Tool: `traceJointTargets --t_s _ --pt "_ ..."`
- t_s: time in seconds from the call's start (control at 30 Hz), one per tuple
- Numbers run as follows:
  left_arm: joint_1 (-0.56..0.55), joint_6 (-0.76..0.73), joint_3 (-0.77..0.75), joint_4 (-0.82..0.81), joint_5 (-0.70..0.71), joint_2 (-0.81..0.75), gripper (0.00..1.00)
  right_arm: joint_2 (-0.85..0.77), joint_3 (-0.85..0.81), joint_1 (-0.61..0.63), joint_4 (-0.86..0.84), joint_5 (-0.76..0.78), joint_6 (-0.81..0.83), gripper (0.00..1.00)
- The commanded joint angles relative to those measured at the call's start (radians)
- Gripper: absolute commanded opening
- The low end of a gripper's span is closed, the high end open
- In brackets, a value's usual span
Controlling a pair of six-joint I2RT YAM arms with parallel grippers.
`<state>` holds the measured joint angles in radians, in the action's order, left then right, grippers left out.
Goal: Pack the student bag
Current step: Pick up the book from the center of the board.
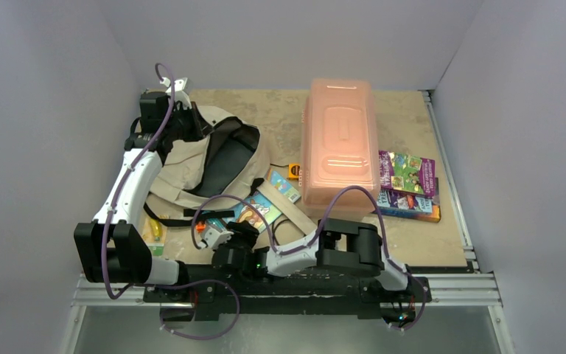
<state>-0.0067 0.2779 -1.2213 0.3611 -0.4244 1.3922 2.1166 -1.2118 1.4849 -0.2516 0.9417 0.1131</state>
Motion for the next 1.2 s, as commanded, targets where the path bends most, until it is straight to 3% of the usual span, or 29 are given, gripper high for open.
traceJointTargets --t_s 0.0,0.07,0.2,0.23,0.4,0.5,0.73,0.97,1.17 --pt "0.007 0.009 -0.047 -0.033 -0.023 -0.007 0.0 0.011 -0.003 -0.025 0.02 0.063 0.026 0.51" --pt "0.007 0.009 -0.047 -0.032 -0.022 -0.008 0.0 0.002 -0.005 -0.028 0.027 0.069 0.025 0.41" --pt "0.007 0.007 -0.047 -0.032 -0.023 -0.01 0.0 -0.076 -0.001 -0.026 0.08 0.048 -0.001 0.02" --pt "0.007 0.008 -0.047 -0.031 -0.023 -0.009 0.0 -0.106 0.002 -0.026 0.099 0.033 -0.012 0.0" --pt "0.007 0.006 -0.049 -0.031 -0.021 -0.007 0.0 -0.323 0.068 -0.027 0.167 -0.147 -0.05 0.0" --pt "0.033 0.009 -0.05 -0.031 -0.024 -0.008 0.0 -0.449 0.122 -0.028 0.19 -0.357 -0.025 0.0" --pt "0.048 0.001 -0.045 -0.034 -0.015 -0.025 0.0 -0.631 0.173 -0.045 0.213 -0.573 -0.054 0.0" --pt "0.048 0.004 -0.044 -0.036 -0.036 -0.033 0.0 -0.793 0.113 -0.12 0.239 -0.602 -0.19 0.0" --pt "0.048 0.001 -0.046 -0.039 -0.061 -0.06 0.0 -0.901 -0.01 -0.217 0.323 -0.554 -0.204 0.0"
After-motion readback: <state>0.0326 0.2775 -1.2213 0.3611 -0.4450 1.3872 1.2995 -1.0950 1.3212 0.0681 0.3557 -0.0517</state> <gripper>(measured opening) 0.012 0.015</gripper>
